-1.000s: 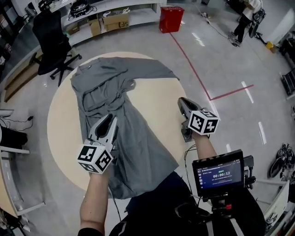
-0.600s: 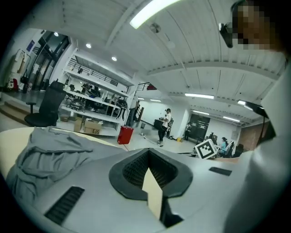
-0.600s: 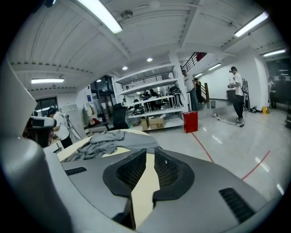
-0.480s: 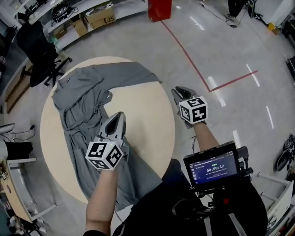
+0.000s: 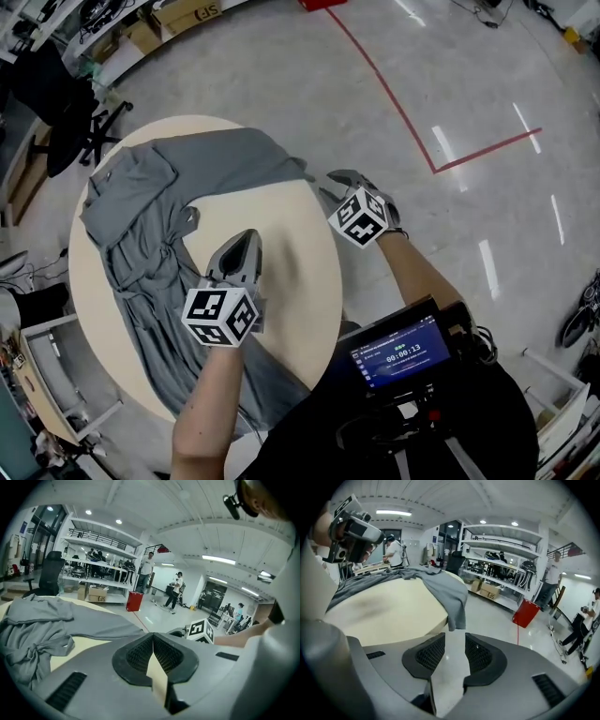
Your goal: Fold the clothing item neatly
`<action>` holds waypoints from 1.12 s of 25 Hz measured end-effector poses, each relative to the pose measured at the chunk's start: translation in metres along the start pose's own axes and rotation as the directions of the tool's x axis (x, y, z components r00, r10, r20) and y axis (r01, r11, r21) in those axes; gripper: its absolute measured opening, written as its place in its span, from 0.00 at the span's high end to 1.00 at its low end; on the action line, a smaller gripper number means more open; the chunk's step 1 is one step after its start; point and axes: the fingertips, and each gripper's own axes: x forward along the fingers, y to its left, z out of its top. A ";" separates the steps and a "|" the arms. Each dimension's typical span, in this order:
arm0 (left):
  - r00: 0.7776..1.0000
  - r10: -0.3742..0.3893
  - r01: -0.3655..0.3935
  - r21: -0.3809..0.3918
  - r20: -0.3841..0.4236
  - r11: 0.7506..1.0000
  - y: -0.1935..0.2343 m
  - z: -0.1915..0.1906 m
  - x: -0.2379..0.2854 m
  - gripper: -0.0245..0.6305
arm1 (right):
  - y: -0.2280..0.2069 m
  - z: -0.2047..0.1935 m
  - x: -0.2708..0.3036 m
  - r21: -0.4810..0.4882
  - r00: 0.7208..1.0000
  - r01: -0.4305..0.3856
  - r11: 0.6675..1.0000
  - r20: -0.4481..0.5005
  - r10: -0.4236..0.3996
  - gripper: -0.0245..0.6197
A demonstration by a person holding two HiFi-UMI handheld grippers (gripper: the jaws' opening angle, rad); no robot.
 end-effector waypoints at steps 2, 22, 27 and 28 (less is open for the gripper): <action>1.000 0.015 -0.014 0.003 -0.020 1.000 0.007 -0.003 0.004 0.96 | 0.002 0.001 0.012 -0.073 1.000 -0.017 0.997 -0.009 0.016 0.78; 0.990 0.136 -0.140 -0.079 -0.043 0.987 0.059 -0.019 -0.030 0.96 | -0.025 0.033 0.018 -0.315 1.000 0.028 0.949 0.013 -0.025 0.92; 0.985 0.171 -0.171 -0.086 -0.007 0.982 0.077 -0.015 -0.048 0.96 | -0.037 0.057 0.007 -0.349 0.996 0.084 0.934 -0.008 -0.092 0.92; 0.984 0.177 -0.175 -0.090 0.010 0.980 0.080 -0.012 -0.050 0.96 | -0.042 0.064 0.004 -0.361 0.994 0.099 0.927 -0.009 -0.110 0.92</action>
